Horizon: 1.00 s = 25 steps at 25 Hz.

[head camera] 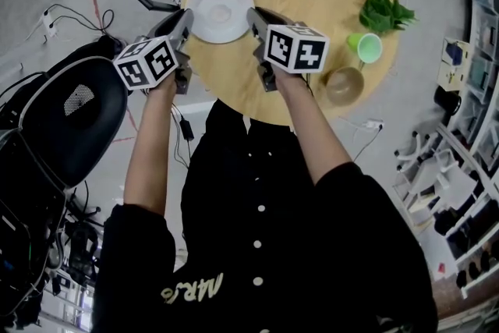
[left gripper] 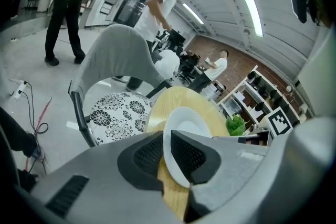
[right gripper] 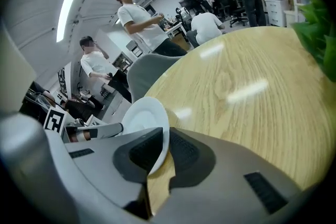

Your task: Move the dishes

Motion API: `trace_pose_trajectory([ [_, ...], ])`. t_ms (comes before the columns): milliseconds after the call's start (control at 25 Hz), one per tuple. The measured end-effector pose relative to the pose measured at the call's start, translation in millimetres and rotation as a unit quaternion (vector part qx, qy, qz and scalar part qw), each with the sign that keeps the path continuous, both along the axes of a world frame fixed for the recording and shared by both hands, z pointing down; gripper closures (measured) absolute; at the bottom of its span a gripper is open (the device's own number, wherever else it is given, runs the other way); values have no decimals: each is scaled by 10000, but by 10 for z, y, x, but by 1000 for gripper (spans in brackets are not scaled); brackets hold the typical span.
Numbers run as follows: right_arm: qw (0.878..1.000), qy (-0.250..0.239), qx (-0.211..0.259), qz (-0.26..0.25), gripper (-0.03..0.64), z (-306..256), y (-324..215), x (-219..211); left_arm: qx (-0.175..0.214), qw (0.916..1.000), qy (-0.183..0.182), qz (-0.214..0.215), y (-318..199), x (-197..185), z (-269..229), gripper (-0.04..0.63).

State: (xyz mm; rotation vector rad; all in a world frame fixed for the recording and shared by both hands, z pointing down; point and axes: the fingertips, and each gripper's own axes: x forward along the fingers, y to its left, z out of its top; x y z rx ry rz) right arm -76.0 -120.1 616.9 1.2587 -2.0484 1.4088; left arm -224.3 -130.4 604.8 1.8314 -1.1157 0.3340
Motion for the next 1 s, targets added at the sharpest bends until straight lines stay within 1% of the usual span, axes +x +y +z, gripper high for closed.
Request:
trace_pose_trajectory([
  [160,10000,-4,-53,79,581,-32,75,102,16,9999,4,111,15,105,-78,551],
  [320,9996,-45,22,283,581,-201,144,229,9,9997,23,227,64,227,-183,550],
  [600,9964,-109,-87,841,581,-360,442,557,-45,9974,43,724,194,575,-364,551],
  [800,9914,-101,-222,1289,581,-492,714,844,-106,9923,29,1231,315,903,-479,551],
  [920,9866,-140,-345,1589,581,-495,926,1029,-180,9876,-21,1560,416,1125,-499,551],
  [1000,9836,-83,-395,1756,581,-488,1060,1148,-221,9835,-32,1796,485,1277,-501,551],
])
